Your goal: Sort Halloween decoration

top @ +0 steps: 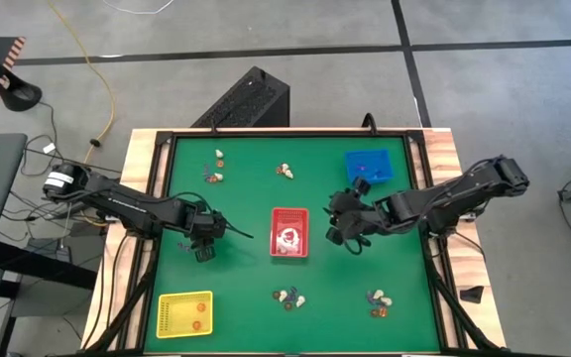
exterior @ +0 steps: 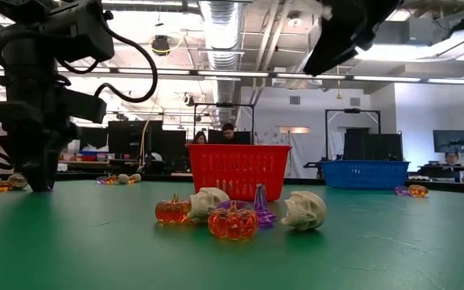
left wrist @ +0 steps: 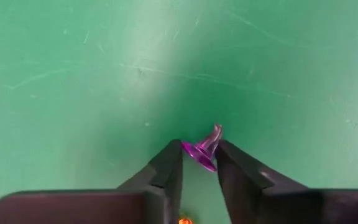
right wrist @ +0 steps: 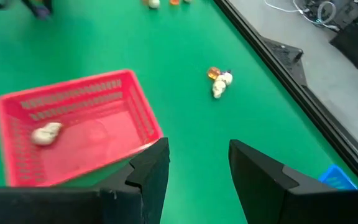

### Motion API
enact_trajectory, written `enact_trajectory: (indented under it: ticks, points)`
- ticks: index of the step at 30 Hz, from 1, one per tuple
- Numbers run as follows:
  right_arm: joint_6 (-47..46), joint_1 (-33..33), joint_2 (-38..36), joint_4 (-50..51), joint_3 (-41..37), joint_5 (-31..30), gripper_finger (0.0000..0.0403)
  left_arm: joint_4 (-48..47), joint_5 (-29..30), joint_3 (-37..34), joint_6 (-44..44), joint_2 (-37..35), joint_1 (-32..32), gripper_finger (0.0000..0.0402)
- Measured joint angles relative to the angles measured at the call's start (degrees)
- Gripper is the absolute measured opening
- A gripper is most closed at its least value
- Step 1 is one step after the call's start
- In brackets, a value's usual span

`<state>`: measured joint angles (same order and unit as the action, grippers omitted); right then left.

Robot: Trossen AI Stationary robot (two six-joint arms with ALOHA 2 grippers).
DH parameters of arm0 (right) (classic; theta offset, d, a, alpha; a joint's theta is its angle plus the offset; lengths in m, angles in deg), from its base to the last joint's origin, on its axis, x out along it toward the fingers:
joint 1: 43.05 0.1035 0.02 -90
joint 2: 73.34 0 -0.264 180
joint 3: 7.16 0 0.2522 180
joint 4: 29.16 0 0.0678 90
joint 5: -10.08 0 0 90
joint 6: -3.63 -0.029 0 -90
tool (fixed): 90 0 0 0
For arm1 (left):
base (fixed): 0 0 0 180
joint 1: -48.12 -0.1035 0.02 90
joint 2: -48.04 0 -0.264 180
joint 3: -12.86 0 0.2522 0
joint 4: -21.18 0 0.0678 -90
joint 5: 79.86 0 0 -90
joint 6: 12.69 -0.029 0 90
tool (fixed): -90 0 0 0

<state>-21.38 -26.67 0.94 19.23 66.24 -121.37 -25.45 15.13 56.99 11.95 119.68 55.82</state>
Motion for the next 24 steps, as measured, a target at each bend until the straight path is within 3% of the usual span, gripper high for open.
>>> enact_trajectory:
  ticks: [7, 13, 20, 24]
  points:
    - [-1.9, 5.1, -5.3, 0.0, 0.0, 0.0, 0.0196, -0.4, -1.9, 0.1, 0.0, -0.1, -0.1, 0.0005]
    - [-2.0, 10.3, -8.6, -0.5, 0.0, -0.5, 0.0196, 1.5, -4.4, 0.6, -0.2, 0.0, 0.0, 0.0003]
    - [-1.8, 14.3, -9.2, -0.5, 0.0, -3.1, 0.0196, 2.4, -4.8, 6.0, -3.2, -0.1, 0.0, 0.0]
    - [-1.5, 15.4, -10.0, -0.4, 0.0, -3.8, 0.0196, 11.3, -3.7, 9.0, -7.0, -0.1, 0.0, 0.0]
